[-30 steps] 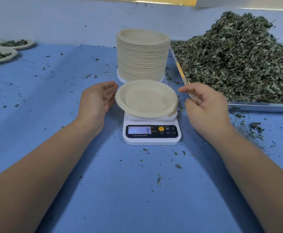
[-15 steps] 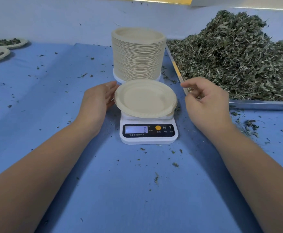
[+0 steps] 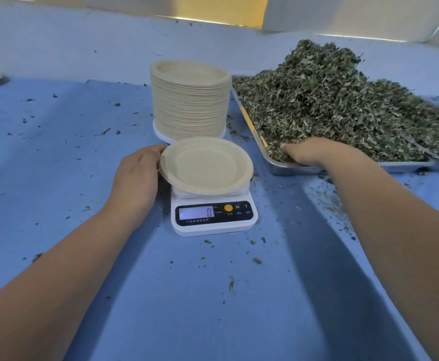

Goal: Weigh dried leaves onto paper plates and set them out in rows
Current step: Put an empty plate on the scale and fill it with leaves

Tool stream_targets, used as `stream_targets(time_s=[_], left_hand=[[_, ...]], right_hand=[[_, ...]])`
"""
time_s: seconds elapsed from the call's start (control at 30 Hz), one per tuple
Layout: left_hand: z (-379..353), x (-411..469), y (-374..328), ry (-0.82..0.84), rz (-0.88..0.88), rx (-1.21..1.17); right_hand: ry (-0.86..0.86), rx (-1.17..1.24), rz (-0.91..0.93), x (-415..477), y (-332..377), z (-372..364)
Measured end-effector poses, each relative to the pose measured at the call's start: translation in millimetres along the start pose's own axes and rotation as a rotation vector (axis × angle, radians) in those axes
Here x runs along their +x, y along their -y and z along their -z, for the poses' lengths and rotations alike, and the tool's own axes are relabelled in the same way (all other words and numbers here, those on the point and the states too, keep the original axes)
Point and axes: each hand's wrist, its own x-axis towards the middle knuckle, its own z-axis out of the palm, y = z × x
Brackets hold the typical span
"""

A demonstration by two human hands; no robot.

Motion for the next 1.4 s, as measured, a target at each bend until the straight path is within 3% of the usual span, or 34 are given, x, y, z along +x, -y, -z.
stream_targets(time_s=[0.23, 0.4, 0.7, 0.83, 0.93, 1.23, 1.33, 1.4], left_hand=[[1.4, 0.9, -0.5, -0.003, -0.033, -0.023], [4.1, 5.0, 1.8, -0.051, 0.031, -0.145], [3.7, 2.4, 1.9, -0.093, 0.04, -0.204], [3.3, 2.2, 1.1, -0.121, 0.056, -0.197], [3.3, 3.8, 0.8, -0.104, 0.059, -0.206], [3.6, 2.3, 1.3, -0.114, 0.041, -0.198], [4.1, 3.1, 2.1, -0.124, 0.059, -0.193], [3.7, 4.0, 3.9, -0.135, 0.062, -0.2]], right_hand=[[-0.057, -0.081, 0.109, -9.7, 34.7, -8.3], [0.056, -0.038, 0.218, -15.9, 48.6, -15.0], [-0.286, -0.08, 0.255, -12.9, 35.4, -15.3], [0.034, -0.026, 0.224, -7.6, 43.1, -8.9], [0.094, -0.002, 0.275, -9.3, 47.8, -9.8], [-0.52, -0.134, 0.402, -43.0, 34.0, -48.8], [-0.605, -0.061, 0.441, -42.3, 29.9, -51.6], [-0.575, 0.022, 0.456, -36.8, 27.2, -47.6]])
